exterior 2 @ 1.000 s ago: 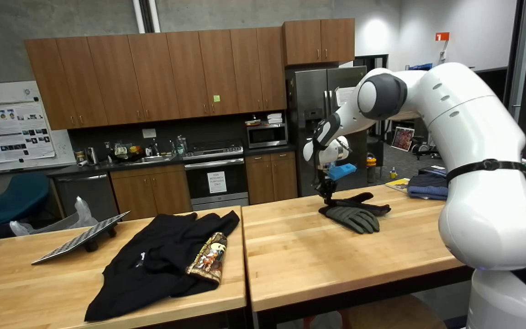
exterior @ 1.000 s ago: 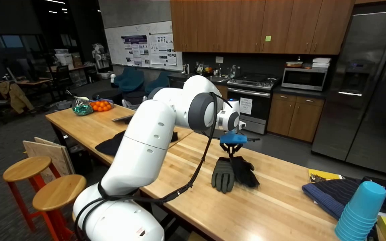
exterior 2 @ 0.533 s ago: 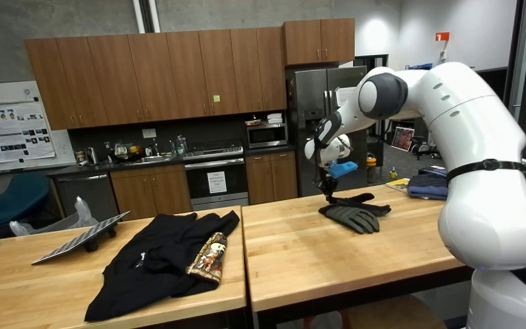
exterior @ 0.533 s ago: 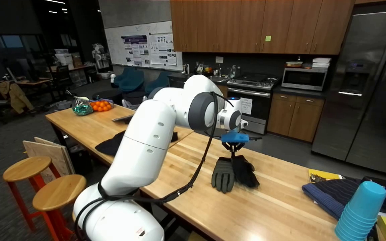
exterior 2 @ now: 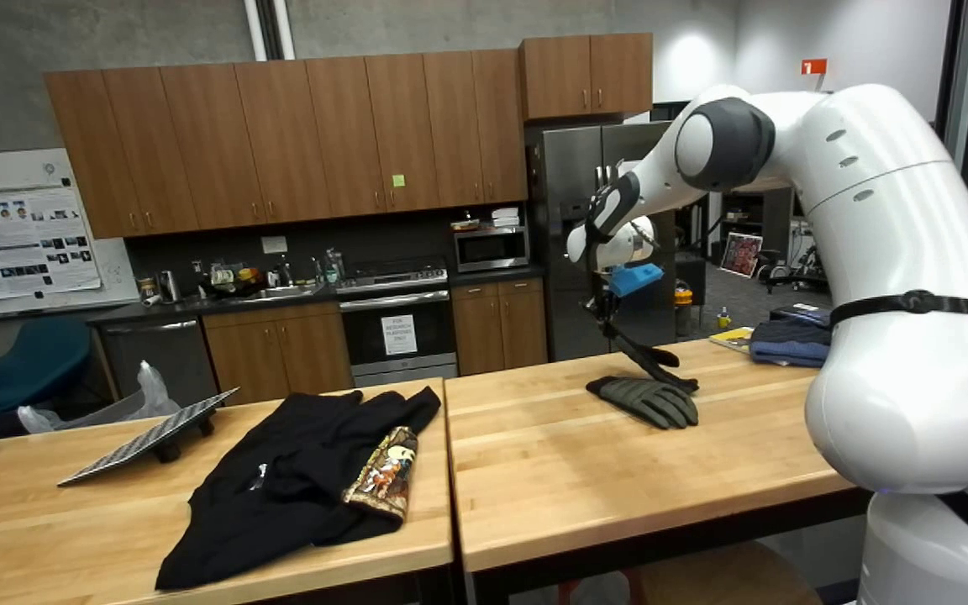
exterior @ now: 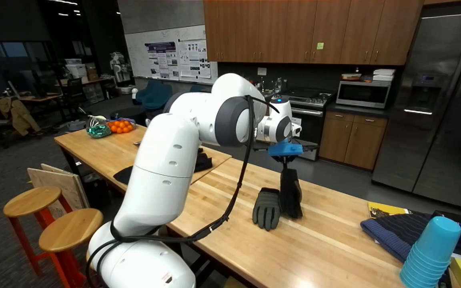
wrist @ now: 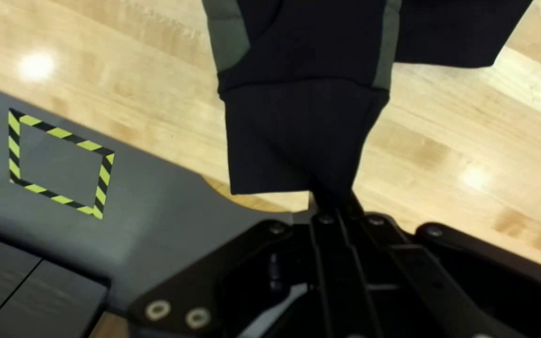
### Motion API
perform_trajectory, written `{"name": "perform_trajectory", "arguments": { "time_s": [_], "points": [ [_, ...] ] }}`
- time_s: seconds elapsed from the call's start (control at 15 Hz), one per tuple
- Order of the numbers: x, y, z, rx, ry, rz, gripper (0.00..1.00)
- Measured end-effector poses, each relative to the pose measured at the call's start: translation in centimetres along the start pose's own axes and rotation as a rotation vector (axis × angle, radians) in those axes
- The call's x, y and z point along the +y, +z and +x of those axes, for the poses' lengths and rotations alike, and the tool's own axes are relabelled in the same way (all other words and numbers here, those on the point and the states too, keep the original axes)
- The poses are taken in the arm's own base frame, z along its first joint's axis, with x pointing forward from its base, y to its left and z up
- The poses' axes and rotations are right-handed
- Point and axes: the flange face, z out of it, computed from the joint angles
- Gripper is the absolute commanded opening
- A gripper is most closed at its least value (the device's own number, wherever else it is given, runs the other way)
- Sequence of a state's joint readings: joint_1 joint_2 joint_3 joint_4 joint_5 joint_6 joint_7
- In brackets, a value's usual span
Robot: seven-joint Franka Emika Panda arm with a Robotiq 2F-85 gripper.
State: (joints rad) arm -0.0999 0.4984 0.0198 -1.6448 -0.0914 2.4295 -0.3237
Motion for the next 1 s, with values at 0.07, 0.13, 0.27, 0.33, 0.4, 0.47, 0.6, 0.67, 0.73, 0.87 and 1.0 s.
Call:
{"name": "perform_trajectory", "arguments": {
  "time_s": [0.07,0.13,0.27,0.33,0.4,0.47,0.6,0.67,0.73,0.87,1.0],
  "points": [
    [0.3,-1.7,0.0,0.033,0.003,-0.014,0.01],
    [0.5,-3.5,-0.1,0.066,0.006,-0.028,0.01],
    [0.9,-7.1,-0.5,0.129,0.010,-0.057,0.01],
    [1.0,-8.8,-0.8,0.160,0.012,-0.072,0.01],
    [1.1,-10.5,-1.2,0.188,0.014,-0.085,0.01],
    [1.1,-12.0,-1.8,0.213,0.014,-0.097,0.06],
    [0.9,-14.3,-2.9,0.239,0.014,-0.109,0.06],
    [0.7,-14.9,-3.4,0.242,0.014,-0.111,0.06],
    [0.6,-15.2,-3.8,0.242,0.014,-0.111,0.06],
    [0.5,-15.1,-4.0,0.241,0.014,-0.110,0.06],
    [0.4,-14.8,-4.2,0.240,0.013,-0.110,0.01]
  ]
}}
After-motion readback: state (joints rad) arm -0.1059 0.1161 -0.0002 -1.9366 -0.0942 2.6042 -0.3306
